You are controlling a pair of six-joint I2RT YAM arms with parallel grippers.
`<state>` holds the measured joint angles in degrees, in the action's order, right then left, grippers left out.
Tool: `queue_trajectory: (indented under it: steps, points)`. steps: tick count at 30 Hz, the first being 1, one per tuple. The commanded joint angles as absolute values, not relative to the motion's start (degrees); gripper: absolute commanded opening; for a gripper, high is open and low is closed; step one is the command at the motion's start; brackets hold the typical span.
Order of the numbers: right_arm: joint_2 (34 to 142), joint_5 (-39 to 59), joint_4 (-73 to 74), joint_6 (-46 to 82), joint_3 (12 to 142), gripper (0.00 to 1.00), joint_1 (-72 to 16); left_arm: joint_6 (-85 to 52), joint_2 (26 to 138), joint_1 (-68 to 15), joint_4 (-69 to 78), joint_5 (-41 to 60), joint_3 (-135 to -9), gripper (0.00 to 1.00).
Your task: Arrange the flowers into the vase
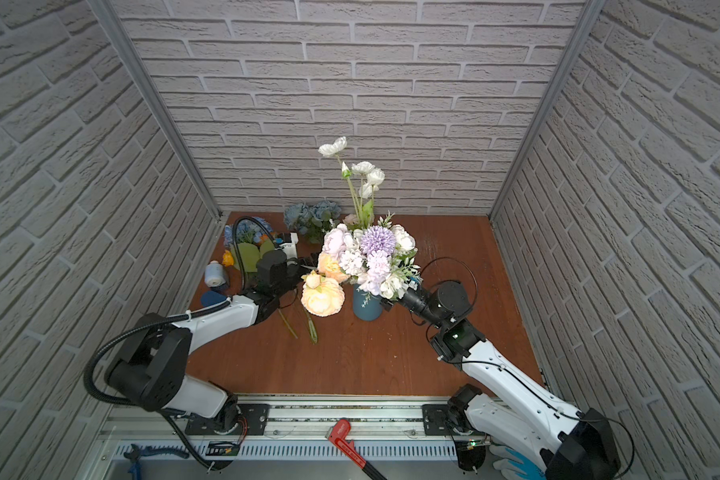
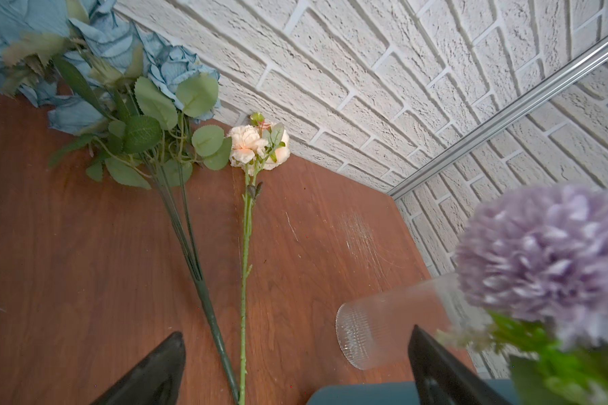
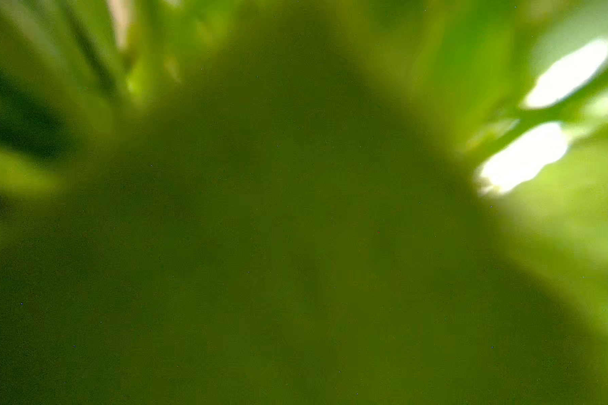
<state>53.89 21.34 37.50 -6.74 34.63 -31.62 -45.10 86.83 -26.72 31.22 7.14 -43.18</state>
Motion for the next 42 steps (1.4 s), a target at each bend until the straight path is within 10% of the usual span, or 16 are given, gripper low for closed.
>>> queue_trajectory:
  steps: [1, 42]
  points:
    - [55.41, 20.04, 54.46, -10.43, 33.4, 0.06, -31.55, -45.72, 89.42, -26.76, 37.46, 10.24, -45.61, 0.98]
    - [61.13, 12.57, 55.84, -5.66, 24.29, 0.06, -31.59, -47.02, 95.01, -33.49, 41.13, 13.01, -48.49, 0.97]
